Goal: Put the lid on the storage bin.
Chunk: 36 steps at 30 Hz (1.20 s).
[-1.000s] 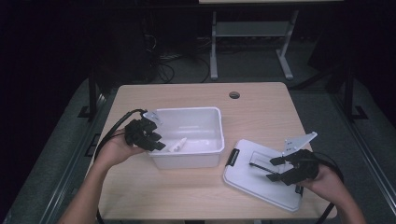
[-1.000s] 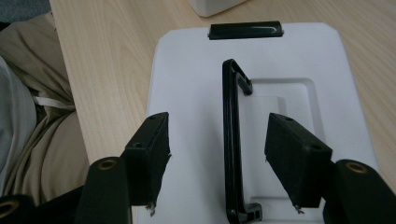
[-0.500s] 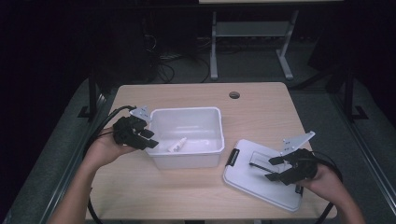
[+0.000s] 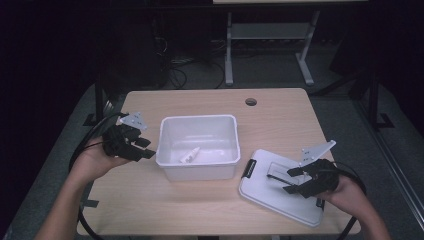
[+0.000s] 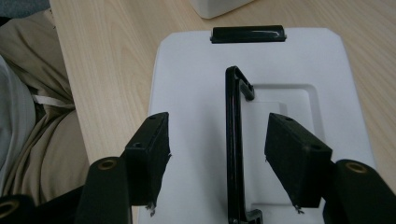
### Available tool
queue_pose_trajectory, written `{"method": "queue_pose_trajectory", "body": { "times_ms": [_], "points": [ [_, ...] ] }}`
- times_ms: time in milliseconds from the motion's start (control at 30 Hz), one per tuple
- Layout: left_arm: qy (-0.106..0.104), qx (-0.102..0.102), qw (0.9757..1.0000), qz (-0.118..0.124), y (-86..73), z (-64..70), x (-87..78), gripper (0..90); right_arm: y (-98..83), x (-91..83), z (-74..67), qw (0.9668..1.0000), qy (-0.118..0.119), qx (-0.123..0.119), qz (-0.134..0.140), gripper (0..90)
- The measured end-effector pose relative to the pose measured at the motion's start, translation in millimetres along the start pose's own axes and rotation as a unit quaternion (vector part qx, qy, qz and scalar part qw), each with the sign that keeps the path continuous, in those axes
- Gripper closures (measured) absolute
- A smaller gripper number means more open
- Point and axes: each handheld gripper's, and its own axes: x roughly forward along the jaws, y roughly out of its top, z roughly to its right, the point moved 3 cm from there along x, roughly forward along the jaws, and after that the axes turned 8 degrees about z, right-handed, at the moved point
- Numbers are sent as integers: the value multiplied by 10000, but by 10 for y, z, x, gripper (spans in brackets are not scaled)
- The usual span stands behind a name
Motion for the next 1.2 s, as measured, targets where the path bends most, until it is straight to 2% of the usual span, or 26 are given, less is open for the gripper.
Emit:
{"method": "queue_pose_trajectory", "body": {
  "times_ms": [300, 600, 900, 1200],
  "points": [
    [136, -78, 9999, -36, -150, -31, -147, 561, 0, 12, -4, 10000, -10, 34, -16, 395],
    [179, -174, 9997, -34, -325, -12, -179, 547, 5, 34, -12, 10000, -14, 7, -34, 395],
    [202, -217, 9995, -66, -498, 49, -154, 533, -15, 55, -30, 10000, -47, 3, -39, 397],
    [183, -253, 9994, -116, -667, 123, -59, 520, -41, 81, -35, 10000, -50, 14, -62, 399]
  ]
}}
